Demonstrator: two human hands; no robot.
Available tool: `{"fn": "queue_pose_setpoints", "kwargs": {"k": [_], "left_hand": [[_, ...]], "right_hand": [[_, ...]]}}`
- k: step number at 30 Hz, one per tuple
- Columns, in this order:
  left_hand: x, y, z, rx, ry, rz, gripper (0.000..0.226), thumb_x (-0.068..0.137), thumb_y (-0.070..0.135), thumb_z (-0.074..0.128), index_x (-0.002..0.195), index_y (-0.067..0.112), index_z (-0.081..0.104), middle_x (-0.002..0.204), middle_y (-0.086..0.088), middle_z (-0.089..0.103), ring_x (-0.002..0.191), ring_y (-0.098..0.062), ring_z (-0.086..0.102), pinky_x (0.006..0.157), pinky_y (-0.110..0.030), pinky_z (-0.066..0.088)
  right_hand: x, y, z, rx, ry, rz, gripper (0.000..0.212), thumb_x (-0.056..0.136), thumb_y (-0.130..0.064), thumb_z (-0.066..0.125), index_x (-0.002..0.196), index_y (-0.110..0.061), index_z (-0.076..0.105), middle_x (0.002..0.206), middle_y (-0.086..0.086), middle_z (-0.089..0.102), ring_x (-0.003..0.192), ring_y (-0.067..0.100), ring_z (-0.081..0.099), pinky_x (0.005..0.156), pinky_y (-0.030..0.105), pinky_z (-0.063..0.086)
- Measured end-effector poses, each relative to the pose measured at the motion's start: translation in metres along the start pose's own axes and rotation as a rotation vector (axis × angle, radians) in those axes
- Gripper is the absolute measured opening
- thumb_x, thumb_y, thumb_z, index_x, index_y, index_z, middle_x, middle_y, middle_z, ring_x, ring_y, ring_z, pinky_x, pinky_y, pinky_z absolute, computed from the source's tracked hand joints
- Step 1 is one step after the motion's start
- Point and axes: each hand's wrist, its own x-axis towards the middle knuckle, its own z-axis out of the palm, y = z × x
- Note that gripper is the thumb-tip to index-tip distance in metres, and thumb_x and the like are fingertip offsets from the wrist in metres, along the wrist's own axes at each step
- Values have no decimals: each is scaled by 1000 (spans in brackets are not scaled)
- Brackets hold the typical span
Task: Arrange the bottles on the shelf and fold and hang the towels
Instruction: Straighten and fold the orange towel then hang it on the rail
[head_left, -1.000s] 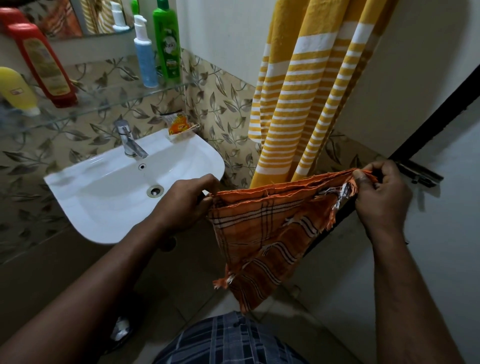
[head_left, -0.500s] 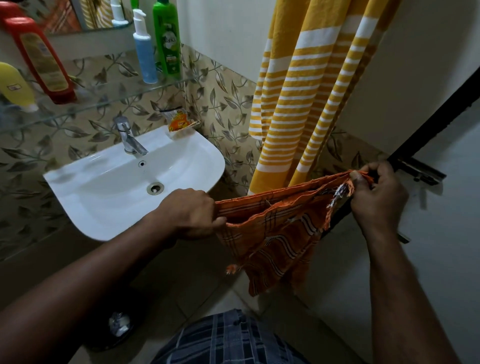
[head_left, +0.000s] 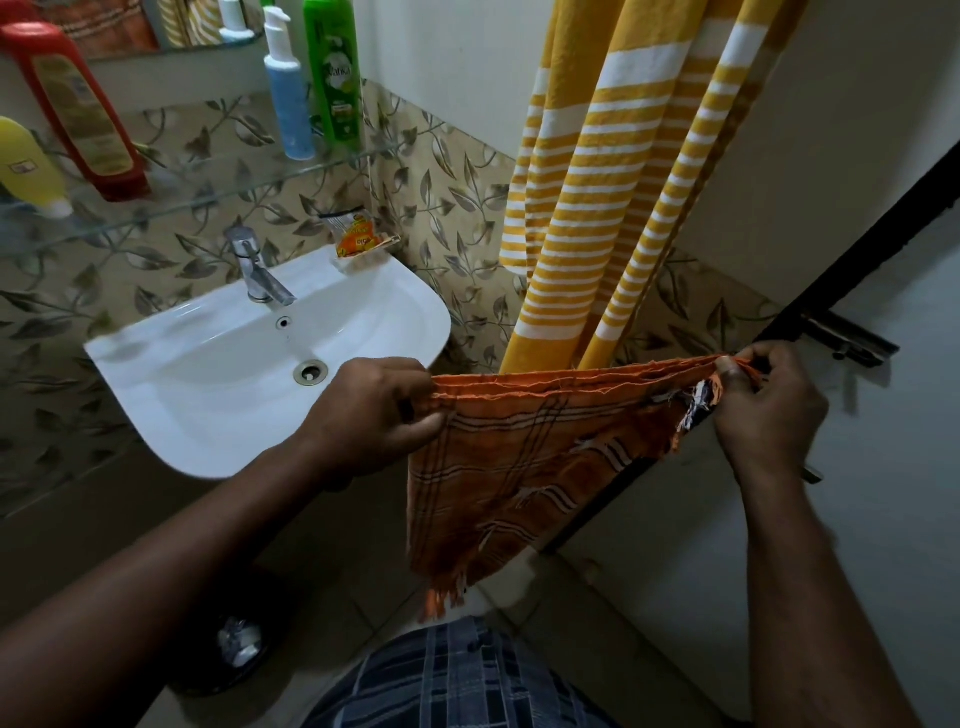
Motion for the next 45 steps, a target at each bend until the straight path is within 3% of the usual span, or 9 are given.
{"fn": "queue_pose_setpoints", "kwargs": {"k": [4,8,11,21,24,32,36,40,45], "left_hand": [[0,6,-1,-60,100,-108,20,83,30,77,83,20,60,67,4,64,58,-18,63,53,-43,53],[0,5,-7,-51,53,-44,27,90,24,74,116,26,66,94,11,72,70,-16,68,61,-39,58],[-1,4,-6,-1,6,-4,34,91,17,76,124,23,72,103,9,73,73,-14,68,62,-34,58],[4,-4,-6,273,-93,97,21,91,35,63,93,17,75,79,3,72,60,-20,67,51,-30,51],[3,-12,-5,399,-168,129,28,92,46,60,85,21,71,74,5,64,57,-21,62,46,-28,45],[4,-9,-2,562,-136,53,30,92,50,64,81,22,67,69,4,59,57,-25,61,46,-23,33],[10,-7,-5,564,-183,-49,34,98,54,54,89,25,68,76,7,59,65,-21,60,49,-27,39],[16,-18,-22,440,-71,-67,40,96,51,55,69,23,59,62,6,54,51,-22,51,48,-29,43],[16,-22,-23,352,49,-28,47,99,50,44,67,17,54,63,2,50,49,-27,48,47,-30,39]], "right_hand": [[4,2,1,20,17,-2,9,97,-16,70,101,-10,66,94,-1,64,85,16,60,73,25,40],[8,0,1,22,25,9,9,97,-17,70,101,-10,66,94,0,65,86,16,60,73,21,37],[9,-3,1,27,25,11,10,97,-16,70,103,-10,66,96,1,66,87,16,60,74,21,38],[9,-6,0,1,7,-8,12,98,-16,70,106,-8,66,99,1,65,90,16,61,65,13,39],[6,-8,3,20,-14,4,12,98,-16,69,107,-8,66,99,0,64,90,15,60,61,0,34],[3,-6,11,58,-35,21,9,98,-18,69,104,-12,66,98,2,67,91,18,63,72,21,42],[1,-7,14,118,-78,72,7,99,-16,68,105,-13,65,100,1,66,89,15,62,60,4,39],[3,2,22,117,-89,65,10,97,-21,71,96,-23,61,90,1,68,84,22,67,70,26,46],[0,3,28,172,-120,137,10,97,-20,71,97,-22,61,93,1,69,83,19,67,71,29,51]]}}
